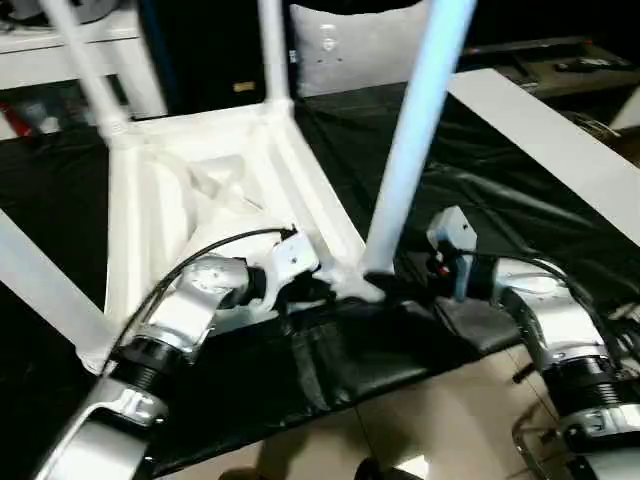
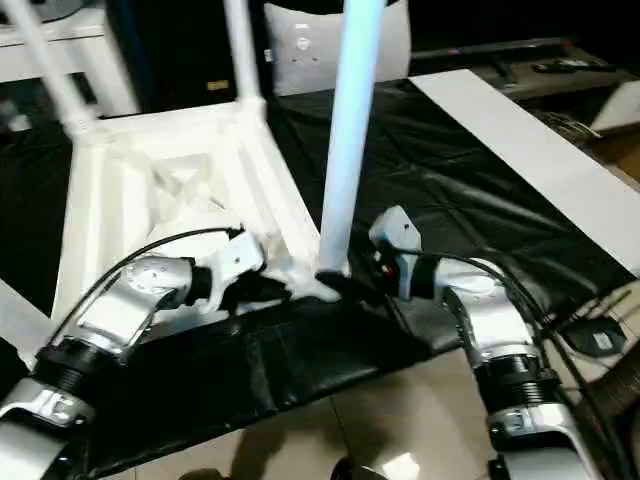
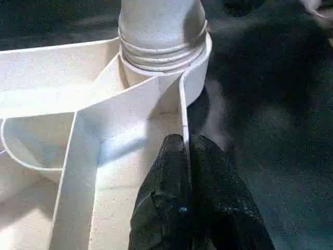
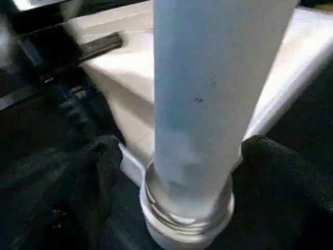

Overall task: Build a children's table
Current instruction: Rotate leg to tighten

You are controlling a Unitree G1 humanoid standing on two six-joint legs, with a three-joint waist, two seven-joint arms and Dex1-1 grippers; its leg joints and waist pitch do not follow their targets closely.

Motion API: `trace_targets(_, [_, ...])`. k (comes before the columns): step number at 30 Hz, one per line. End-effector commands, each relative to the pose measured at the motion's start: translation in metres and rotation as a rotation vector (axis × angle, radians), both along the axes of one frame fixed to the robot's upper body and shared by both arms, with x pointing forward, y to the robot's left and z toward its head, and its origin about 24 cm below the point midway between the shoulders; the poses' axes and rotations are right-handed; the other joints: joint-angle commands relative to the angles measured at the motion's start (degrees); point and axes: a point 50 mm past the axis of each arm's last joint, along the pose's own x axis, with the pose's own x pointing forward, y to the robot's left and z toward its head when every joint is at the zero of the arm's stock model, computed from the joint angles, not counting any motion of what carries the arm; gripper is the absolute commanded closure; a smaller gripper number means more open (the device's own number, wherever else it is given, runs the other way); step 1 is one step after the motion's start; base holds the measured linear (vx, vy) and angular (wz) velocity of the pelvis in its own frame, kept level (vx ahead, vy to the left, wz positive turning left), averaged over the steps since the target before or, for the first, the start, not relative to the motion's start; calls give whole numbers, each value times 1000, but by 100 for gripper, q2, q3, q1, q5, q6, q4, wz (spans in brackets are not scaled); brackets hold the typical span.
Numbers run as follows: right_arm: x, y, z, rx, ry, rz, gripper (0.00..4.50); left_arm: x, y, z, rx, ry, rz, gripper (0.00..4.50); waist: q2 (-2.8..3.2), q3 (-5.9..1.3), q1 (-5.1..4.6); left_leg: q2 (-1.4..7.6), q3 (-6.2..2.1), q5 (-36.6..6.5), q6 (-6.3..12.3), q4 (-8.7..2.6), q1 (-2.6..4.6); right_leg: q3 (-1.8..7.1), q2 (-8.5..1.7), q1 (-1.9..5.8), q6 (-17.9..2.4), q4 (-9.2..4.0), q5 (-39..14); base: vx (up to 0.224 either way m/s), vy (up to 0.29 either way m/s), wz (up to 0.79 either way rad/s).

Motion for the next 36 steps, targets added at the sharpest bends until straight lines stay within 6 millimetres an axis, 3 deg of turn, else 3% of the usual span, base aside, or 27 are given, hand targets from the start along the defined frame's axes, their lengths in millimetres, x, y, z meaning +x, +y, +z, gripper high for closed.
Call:
trace_targets(1, [-3,-1,5,6,8,104,65,-11,-10,5,22,-7,-202,450,-79,-472,19,193,12,-107,751,-340,-49,448,-427,481,134,-333,-2127,0,0,0])
trace_targets(7, [-9,0,3,-1,65,207,123,-14,-8,6,40,3,-287,450,-90,-481,123,227,19,91,737,-337,-42,468,-448,469,-26,-289,-1985,0,0,0])
trace_targets(12, [-13,1,-1,-14,101,270,166,-15,-7,8,45,6,-336,450,-121,-466,143,187,43,-70,627,-345,-46,458,-429,475,158,-342,-2301,0,0,0])
trace_targets(21, [-16,1,-2,-10,157,327,238,-12,-4,9,46,2,-331,450,-141,-460,158,171,45,-33,610,-342,-58,447,-410,477,285,-354,-2317,0,0,0])
trace_targets(26, [-18,3,-3,5,179,331,246,-11,-4,9,28,8,-305,450,-140,-445,177,177,46,-50,597,-347,-50,436,-408,467,318,-370,-2372,0,0,0])
trace_targets(29, [-16,9,-5,48,190,247,248,-8,-7,11,-17,-5,-233,450,-148,-433,169,177,42,-76,559,-353,-56,427,-405,470,349,-382,-2407,0,0,0])
trace_targets(31, [-10,17,-10,68,209,106,248,-5,-11,12,-50,-6,-135,450,-142,-408,129,163,42,-164,440,-365,-56,409,-391,476,439,-427,-2562,0,0,0])
trace_targets(34, [-2,30,-13,113,220,-43,248,-1,-19,13,-77,-1,-29,450,-137,-354,17,95,55,-562,282,-347,-10,281,-373,450,681,-595,-3148,0,0,0])
trace_targets(35, [0,35,-14,125,229,-86,248,0,-23,14,-92,-1,7,450,-131,-339,-62,79,54,-768,271,-329,15,200,-353,453,861,-691,-3394,0,0,0])
trace_targets(36, [2,38,-14,131,236,-113,248,1,-26,15,-101,-1,29,450,-96,-347,-155,138,19,-899,292,-334,23,133,-357,502,941,-754,-3402,0,0,0])
